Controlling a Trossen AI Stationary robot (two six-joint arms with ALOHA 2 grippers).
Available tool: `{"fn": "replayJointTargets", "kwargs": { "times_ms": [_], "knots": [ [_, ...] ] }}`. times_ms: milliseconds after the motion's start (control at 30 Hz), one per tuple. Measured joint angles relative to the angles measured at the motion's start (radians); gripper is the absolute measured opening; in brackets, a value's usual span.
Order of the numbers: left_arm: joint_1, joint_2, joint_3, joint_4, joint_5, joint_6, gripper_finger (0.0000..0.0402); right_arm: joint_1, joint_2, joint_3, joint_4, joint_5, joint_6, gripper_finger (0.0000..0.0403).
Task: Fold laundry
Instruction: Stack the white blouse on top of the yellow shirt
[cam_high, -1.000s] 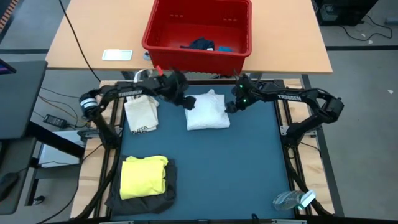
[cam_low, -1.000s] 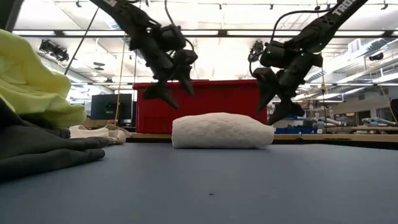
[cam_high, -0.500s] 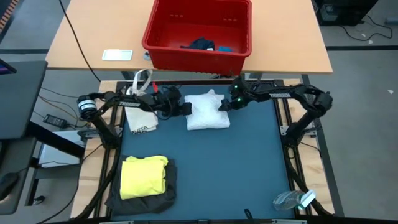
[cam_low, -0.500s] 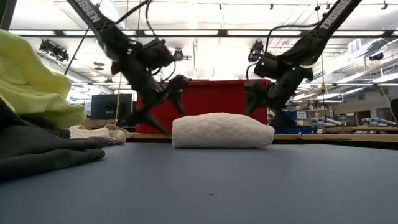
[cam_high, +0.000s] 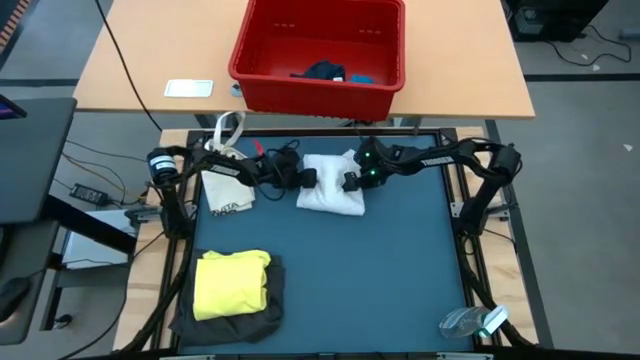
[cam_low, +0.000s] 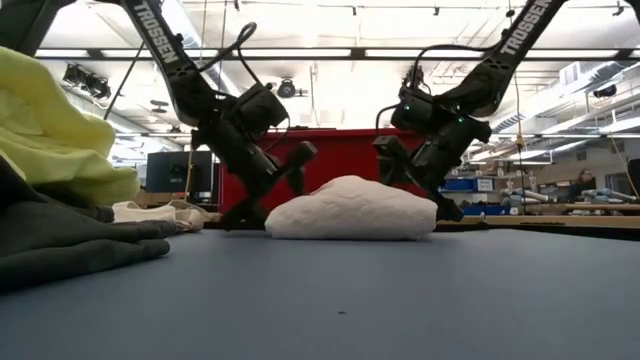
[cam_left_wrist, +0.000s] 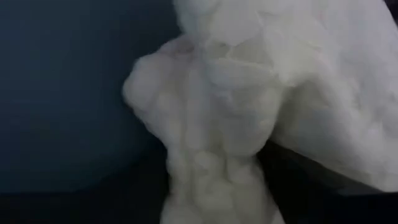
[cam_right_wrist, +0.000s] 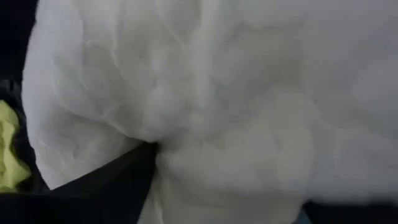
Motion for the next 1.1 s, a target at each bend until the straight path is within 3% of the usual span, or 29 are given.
{"fn": "replayJointTargets", "kwargs": {
  "times_ms": [100, 233, 400, 567, 733, 967, 1100],
  "knots": [
    [-0.021, 0.008, 0.0, 0.072, 0.006, 0.066, 0.0175, 0.037, 0.0, 0.0, -0.006, 0.057, 0.013, 0.0311],
    [-0.049, 0.009, -0.001, 0.126, 0.045, 0.082, 0.0041, 0.075, 0.0, 0.0, -0.003, 0.095, 0.012, 0.0195],
    [-0.082, 0.0, -0.003, 0.197, 0.132, 0.045, 0.0024, 0.098, 0.0, -0.001, 0.008, 0.047, -0.007, 0.0041],
    [-0.139, -0.155, -0.003, 0.119, 0.177, -0.008, 0.0024, 0.161, -0.032, -0.003, 0.026, -0.042, 0.04, 0.0039],
    [-0.213, -0.405, 0.0, -0.2, 0.093, 0.017, 0.0024, 0.288, -0.101, -0.002, 0.114, -0.029, 0.141, 0.0041],
    [-0.369, -0.677, 0.0, -0.711, 0.056, -0.011, 0.0024, 0.481, -0.119, 0.019, 0.448, 0.135, 0.392, 0.0041],
    [-0.478, -0.791, 0.0, -0.933, 0.056, -0.078, 0.0024, 0.554, -0.04, 0.139, 0.47, 0.217, 0.393, 0.0041]
  ]
}}
